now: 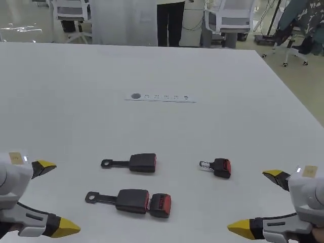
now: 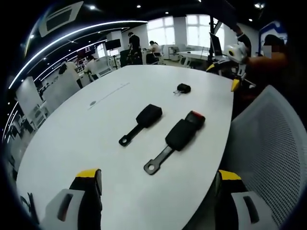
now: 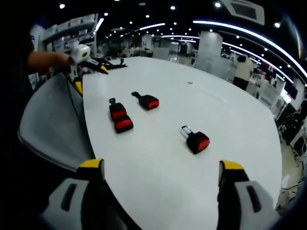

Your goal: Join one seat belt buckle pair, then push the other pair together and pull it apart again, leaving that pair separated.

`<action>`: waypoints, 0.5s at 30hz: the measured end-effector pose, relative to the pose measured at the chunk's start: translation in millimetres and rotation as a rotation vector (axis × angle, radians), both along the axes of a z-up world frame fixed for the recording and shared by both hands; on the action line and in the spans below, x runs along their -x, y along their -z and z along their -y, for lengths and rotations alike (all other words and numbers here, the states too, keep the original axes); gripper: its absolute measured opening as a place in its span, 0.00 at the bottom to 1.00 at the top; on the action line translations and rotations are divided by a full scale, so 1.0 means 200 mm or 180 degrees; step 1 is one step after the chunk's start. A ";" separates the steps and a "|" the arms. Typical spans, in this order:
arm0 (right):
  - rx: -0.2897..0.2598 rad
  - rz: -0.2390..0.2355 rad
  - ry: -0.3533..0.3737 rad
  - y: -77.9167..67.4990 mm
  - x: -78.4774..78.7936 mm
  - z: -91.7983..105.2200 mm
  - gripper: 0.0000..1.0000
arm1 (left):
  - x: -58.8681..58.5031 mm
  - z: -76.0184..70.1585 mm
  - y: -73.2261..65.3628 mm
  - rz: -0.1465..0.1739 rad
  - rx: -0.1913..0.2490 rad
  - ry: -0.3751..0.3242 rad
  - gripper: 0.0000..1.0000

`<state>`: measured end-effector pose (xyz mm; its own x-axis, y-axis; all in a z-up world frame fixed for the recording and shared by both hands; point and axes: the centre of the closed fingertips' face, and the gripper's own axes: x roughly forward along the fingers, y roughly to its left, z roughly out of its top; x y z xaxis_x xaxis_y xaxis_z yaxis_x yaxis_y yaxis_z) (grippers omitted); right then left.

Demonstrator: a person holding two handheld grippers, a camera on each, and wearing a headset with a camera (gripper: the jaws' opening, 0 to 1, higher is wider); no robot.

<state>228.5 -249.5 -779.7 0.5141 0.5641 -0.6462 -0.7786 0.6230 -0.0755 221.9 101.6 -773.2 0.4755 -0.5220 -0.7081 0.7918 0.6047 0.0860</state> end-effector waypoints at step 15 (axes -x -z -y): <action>-0.0011 0.0028 -0.0006 -0.01 0.03 -0.02 1.00 | 0.02 0.03 -0.01 0.0057 -0.0083 0.0114 1.00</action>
